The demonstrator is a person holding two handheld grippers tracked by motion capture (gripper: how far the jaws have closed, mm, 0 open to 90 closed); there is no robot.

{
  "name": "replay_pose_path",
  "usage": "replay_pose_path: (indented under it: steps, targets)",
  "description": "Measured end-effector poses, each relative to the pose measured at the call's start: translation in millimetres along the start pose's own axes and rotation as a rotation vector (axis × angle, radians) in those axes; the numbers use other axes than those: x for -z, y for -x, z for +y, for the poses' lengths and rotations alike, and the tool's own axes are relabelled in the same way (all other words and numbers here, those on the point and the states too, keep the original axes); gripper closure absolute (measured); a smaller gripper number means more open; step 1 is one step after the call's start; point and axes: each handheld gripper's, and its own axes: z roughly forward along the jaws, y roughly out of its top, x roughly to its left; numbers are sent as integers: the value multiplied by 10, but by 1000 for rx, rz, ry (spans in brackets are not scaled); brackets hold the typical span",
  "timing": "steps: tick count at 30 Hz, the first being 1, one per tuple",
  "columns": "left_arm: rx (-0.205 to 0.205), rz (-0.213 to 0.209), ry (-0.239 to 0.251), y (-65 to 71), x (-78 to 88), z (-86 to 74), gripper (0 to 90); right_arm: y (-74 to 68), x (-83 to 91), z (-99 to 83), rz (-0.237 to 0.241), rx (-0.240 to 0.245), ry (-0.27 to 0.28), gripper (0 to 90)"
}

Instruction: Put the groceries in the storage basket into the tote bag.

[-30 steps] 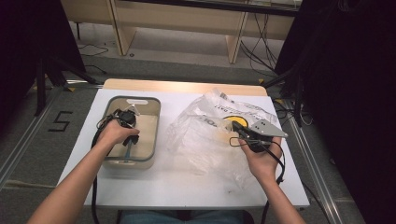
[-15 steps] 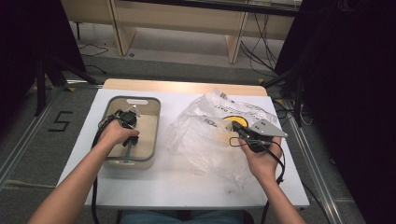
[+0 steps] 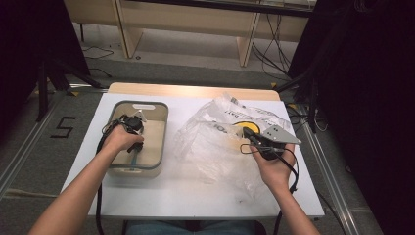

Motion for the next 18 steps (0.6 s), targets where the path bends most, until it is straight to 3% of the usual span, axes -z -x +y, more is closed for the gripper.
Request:
replay_pose_path:
  steps: [18]
  targets:
    - [-20, -2, -16, -11, -5, 26, 768, -1, 2, -1, 1, 0, -2, 900]
